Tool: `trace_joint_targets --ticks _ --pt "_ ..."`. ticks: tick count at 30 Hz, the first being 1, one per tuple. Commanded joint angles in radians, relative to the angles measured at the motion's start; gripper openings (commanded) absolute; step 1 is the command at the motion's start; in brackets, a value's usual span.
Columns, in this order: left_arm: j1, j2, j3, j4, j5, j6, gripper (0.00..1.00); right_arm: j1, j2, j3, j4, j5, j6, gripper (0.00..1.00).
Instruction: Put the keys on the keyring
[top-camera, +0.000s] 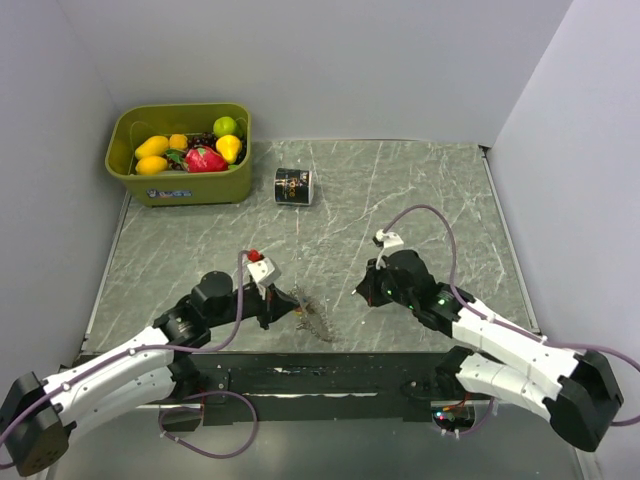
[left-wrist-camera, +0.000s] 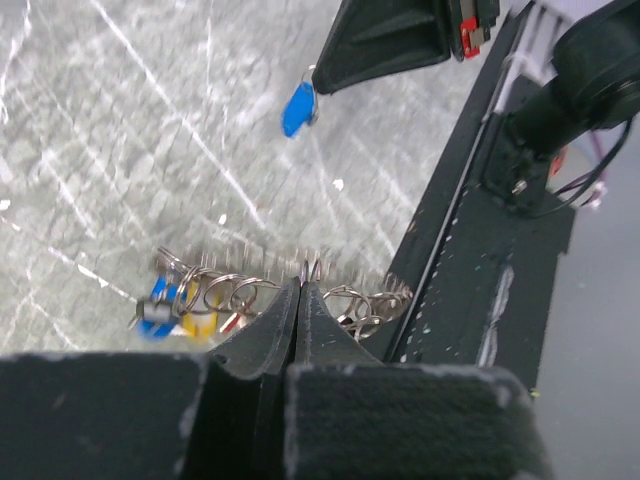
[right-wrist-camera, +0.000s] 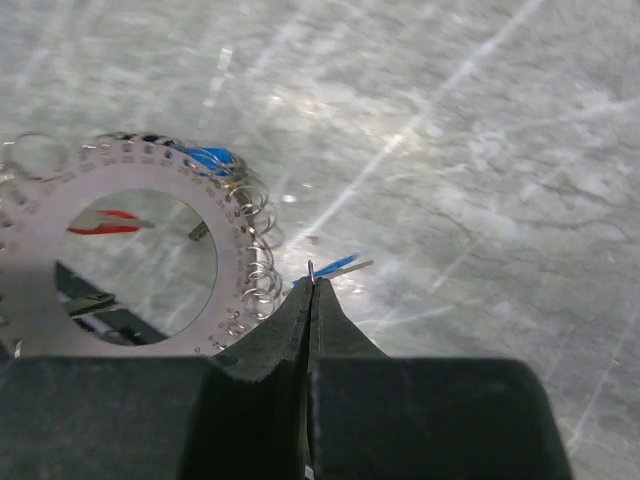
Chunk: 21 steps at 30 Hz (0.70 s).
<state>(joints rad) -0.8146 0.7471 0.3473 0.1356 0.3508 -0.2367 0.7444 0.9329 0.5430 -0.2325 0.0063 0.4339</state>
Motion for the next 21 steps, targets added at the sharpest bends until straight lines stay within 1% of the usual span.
trace_joint_targets --ticks 1,4,9,13,17,18,21 --pt "-0.009 -0.066 0.027 0.016 0.031 -0.042 0.01 0.018 -0.072 -0.014 0.001 -0.038 -0.027 0.00" --pt "-0.011 -0.078 0.039 0.009 0.056 -0.050 0.01 0.033 -0.100 -0.009 -0.031 -0.046 -0.035 0.00" --pt "-0.018 -0.068 0.074 -0.054 0.054 -0.049 0.01 0.069 -0.158 -0.021 -0.057 -0.051 -0.052 0.00" --pt "-0.027 -0.077 0.071 -0.042 0.076 -0.053 0.01 0.101 -0.209 -0.012 -0.093 -0.060 -0.063 0.00" --pt "-0.041 -0.084 0.081 -0.034 0.125 -0.052 0.01 0.136 -0.288 -0.049 -0.051 -0.133 -0.104 0.00" --pt "-0.047 -0.083 0.087 -0.031 0.134 -0.049 0.01 0.144 -0.324 -0.057 -0.039 -0.179 -0.112 0.00" --pt "-0.063 -0.074 0.108 -0.042 0.142 -0.032 0.01 0.156 -0.377 -0.078 -0.001 -0.248 -0.141 0.00"
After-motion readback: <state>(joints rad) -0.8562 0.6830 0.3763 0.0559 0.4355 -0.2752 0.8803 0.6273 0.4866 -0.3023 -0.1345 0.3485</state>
